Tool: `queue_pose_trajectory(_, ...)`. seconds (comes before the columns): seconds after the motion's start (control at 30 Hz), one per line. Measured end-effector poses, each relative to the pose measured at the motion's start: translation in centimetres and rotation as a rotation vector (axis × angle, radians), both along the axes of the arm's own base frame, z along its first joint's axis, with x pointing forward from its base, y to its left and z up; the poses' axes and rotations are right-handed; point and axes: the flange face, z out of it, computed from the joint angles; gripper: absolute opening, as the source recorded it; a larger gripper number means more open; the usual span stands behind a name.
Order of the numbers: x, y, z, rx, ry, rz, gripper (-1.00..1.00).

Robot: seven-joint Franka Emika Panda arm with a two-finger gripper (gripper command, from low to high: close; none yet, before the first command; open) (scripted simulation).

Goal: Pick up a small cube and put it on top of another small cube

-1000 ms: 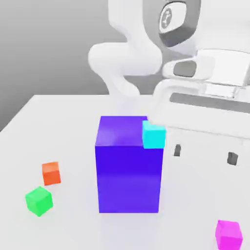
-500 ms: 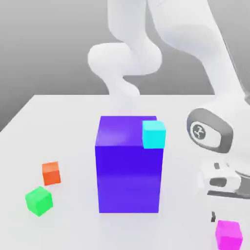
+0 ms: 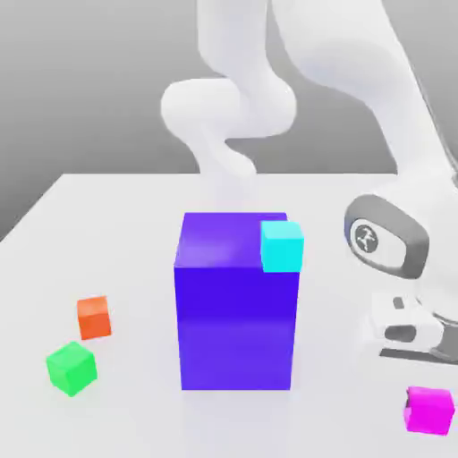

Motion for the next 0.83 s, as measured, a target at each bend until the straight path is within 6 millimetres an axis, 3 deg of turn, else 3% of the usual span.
queue_pose_trajectory(0.17,1.8,-12.1,0.8,-0.031,0.024,-0.294,-1.00)
queue_pose_trajectory(0.3,0.3,-22.2,2.2,-0.033,0.015,-0.584,-1.00)
queue_pose_trajectory(0.47,-5.3,-34.5,4.3,-0.020,-0.015,-1.007,-1.00)
queue_pose_trajectory(0.6,-12.6,-43.6,4.8,-0.007,-0.059,-1.401,-1.00)
queue_pose_trajectory(0.73,-14.3,-44.7,0.7,-0.003,-0.074,-1.489,-1.00)
queue_pose_trajectory(0.77,-14.4,-44.6,-0.1,-0.003,-0.074,-1.491,1.00)
queue_pose_trajectory(0.83,-14.4,-44.6,-0.1,-0.003,-0.074,-1.491,1.00)
